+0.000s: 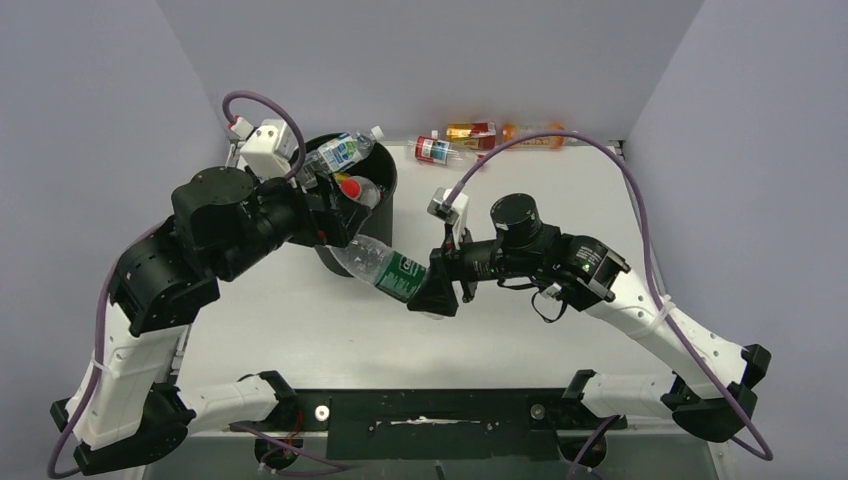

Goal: Put the plastic bottles in the bin
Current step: Place the plastic bottle in the trash bin.

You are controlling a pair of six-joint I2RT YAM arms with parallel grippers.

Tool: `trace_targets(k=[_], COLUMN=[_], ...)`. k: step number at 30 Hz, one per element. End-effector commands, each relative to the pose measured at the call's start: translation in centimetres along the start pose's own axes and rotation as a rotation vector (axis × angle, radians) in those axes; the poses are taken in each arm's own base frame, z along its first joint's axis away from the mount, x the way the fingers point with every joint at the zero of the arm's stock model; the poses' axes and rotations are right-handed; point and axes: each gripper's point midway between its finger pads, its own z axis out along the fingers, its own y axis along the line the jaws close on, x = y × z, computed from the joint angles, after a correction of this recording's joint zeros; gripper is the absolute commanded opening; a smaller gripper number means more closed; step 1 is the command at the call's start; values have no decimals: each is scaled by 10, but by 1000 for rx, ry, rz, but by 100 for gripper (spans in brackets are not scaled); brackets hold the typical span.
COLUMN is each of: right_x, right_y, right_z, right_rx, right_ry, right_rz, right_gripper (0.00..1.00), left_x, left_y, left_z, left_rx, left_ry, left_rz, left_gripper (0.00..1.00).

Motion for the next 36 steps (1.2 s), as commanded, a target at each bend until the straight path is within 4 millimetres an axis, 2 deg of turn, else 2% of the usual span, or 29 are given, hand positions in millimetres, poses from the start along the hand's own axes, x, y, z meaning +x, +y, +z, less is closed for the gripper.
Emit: trace_targets(k=[1,4,12,16,22,27,36], right_x=[-7,-12,-51,-74,-109,-129,-142], right_y=[28,35,29,16,-10,-3,4], right_z=[0,1,-5,-10,-39,-52,-78], right_rx=[-88,-88,-8,48,70,16,-41], right_ry=[-6,-15,-122,-189,-328,-408,-515], right_rz=[-61,-84,-150,-149,-103,-107,-95], right_gripper=[55,55,55,55,54,54,53], left_x=[-16,-10,19,32,39,45,61], left_y=[-1,3,9,10,15,17,15], left_z=[-5,-2,0,-2,-7,-3,-1], left_rx=[-2,-25,-34,-19,-26,-30,-2], left_ry=[-51,-26,52,80,86,102,129], left_rz=[5,2,-35,-56,-60,-52,-83], left_gripper=[91,91,89,87,87,87,86])
